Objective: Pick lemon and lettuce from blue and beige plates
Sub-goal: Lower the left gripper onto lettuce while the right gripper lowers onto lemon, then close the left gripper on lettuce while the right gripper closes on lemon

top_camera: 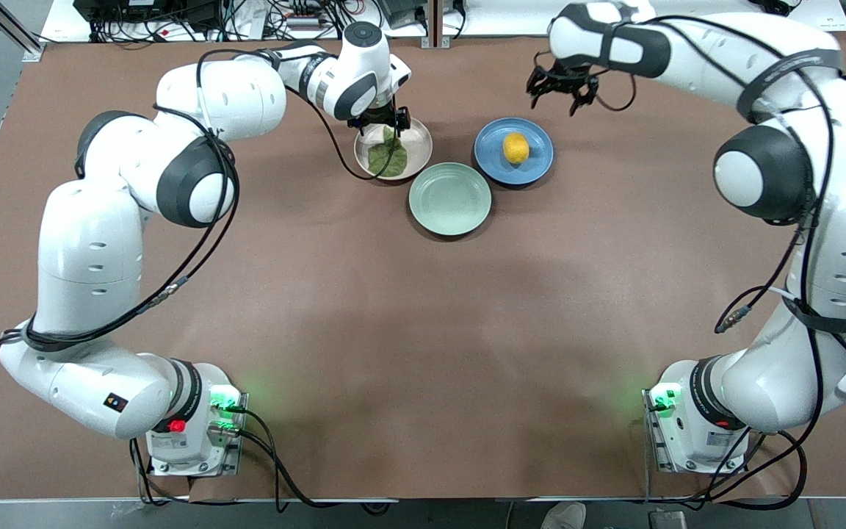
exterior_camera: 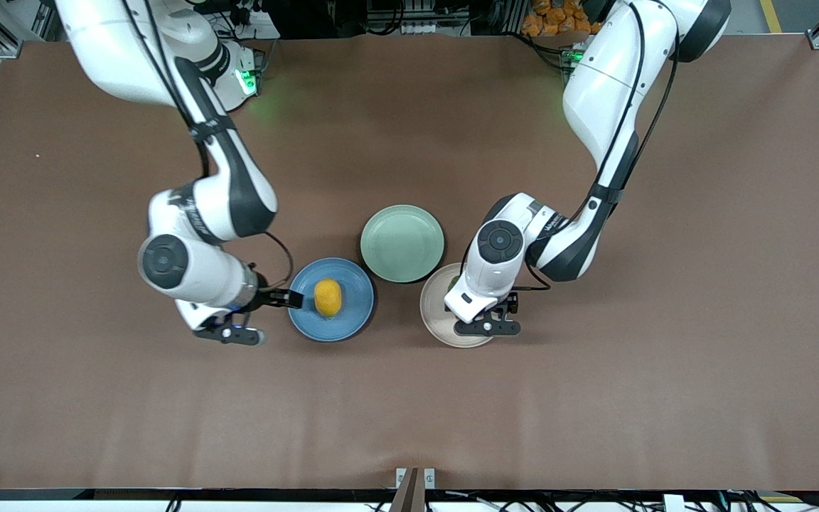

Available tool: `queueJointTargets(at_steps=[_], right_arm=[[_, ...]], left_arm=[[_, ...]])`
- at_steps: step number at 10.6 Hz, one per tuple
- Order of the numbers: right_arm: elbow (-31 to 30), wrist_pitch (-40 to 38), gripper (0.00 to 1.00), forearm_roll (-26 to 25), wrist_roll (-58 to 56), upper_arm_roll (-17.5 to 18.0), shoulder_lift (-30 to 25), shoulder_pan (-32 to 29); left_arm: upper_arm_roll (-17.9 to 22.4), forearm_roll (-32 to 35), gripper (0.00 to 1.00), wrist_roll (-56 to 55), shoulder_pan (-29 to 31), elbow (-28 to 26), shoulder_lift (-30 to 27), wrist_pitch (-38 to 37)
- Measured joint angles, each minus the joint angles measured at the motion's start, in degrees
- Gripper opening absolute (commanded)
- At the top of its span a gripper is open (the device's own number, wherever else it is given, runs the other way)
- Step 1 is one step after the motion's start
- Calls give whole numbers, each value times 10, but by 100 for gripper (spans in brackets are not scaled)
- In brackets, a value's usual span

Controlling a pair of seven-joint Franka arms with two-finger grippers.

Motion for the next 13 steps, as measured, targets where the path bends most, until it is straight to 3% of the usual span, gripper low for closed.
queueJointTargets(at_steps=[5,13], right_arm=[[-34,77,100,5,20,0,22,42],[-44,123,100,5,20,0,54,66]], left_arm=[[0,11,100,-1,-6,-1,12,0],[1,11,100,-16,-15,-1,16,0]])
